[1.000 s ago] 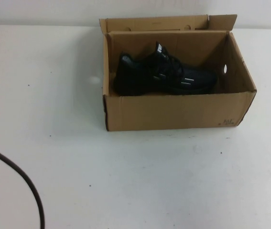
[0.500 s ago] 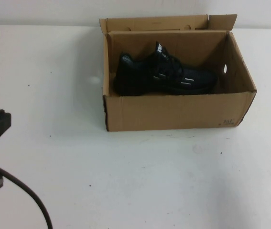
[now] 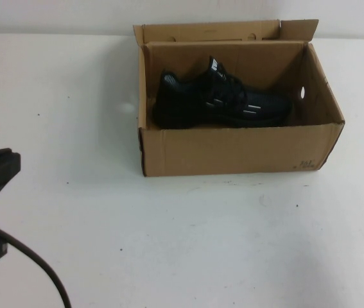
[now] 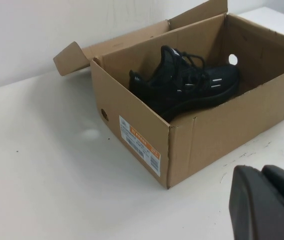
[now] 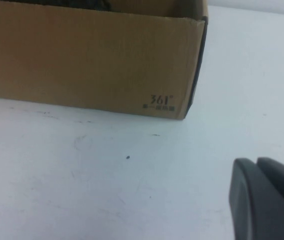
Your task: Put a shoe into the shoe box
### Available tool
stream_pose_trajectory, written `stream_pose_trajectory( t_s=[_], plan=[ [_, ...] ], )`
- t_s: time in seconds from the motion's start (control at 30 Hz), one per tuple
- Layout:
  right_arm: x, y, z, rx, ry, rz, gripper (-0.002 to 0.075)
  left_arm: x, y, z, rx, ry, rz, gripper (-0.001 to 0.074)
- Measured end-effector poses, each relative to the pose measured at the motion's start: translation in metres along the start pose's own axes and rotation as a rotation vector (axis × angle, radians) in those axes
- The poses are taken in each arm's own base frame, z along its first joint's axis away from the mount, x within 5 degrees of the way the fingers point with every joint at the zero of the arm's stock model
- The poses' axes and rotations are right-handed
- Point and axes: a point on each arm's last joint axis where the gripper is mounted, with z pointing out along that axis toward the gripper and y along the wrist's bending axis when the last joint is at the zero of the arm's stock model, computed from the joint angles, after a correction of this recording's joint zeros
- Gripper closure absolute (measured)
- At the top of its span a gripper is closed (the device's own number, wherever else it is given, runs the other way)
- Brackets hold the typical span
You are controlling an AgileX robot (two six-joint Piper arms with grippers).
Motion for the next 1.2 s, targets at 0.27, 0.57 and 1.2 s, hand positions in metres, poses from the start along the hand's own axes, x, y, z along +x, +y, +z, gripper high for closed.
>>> stream_pose_trajectory(
  t_s=[0.27,0.57,1.2],
  plan=[
    [0.002,0.001,0.0,-0.014,0.021,0.0,0.0743,0.0,0.0,0.0,0.002,0.0,-0.001,0.0736],
    [0.005,0.003,0.0,-0.033,0.051,0.0,0.0743,0.0,0.0,0.0,0.004,0.002,-0.001,0.0736],
    [0.007,0.005,0.0,-0.051,0.079,0.0,0.0743,0.06,-0.004,-0.036,-0.293,-0.198,-0.082,0.0736]
  ],
)
